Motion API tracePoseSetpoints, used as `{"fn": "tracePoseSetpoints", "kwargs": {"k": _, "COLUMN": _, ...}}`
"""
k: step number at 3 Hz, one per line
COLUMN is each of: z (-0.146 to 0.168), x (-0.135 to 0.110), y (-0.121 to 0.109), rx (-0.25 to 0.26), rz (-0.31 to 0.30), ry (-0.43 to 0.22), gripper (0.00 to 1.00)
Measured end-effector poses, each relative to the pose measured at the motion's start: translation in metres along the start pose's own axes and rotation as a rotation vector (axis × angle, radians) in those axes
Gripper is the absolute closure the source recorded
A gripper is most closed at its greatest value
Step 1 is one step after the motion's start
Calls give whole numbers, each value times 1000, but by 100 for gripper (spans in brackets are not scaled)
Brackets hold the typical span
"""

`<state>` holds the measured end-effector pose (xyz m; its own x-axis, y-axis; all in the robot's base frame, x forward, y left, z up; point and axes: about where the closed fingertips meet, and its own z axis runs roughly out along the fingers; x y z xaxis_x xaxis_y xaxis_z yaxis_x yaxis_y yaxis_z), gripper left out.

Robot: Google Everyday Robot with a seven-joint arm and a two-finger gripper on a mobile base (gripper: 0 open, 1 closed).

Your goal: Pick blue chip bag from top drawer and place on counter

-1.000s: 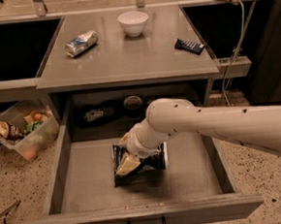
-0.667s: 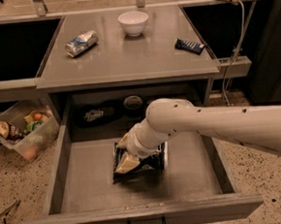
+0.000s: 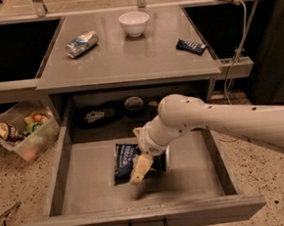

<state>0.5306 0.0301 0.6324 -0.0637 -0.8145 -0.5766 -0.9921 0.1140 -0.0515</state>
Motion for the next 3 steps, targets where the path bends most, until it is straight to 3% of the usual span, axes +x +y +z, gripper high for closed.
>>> {"fn": "tracePoseSetpoints", "kwargs": {"k": 1, "z": -4, "x": 28, "y": -11, "rx": -33, "rz": 45, "ry": 16, "gripper": 0}}
{"fn": "tracePoseSetpoints", "kwargs": {"k": 3, "z": -4, "x": 29, "y": -11, "rx": -36, "rz": 47, "ry": 18, "gripper": 42}}
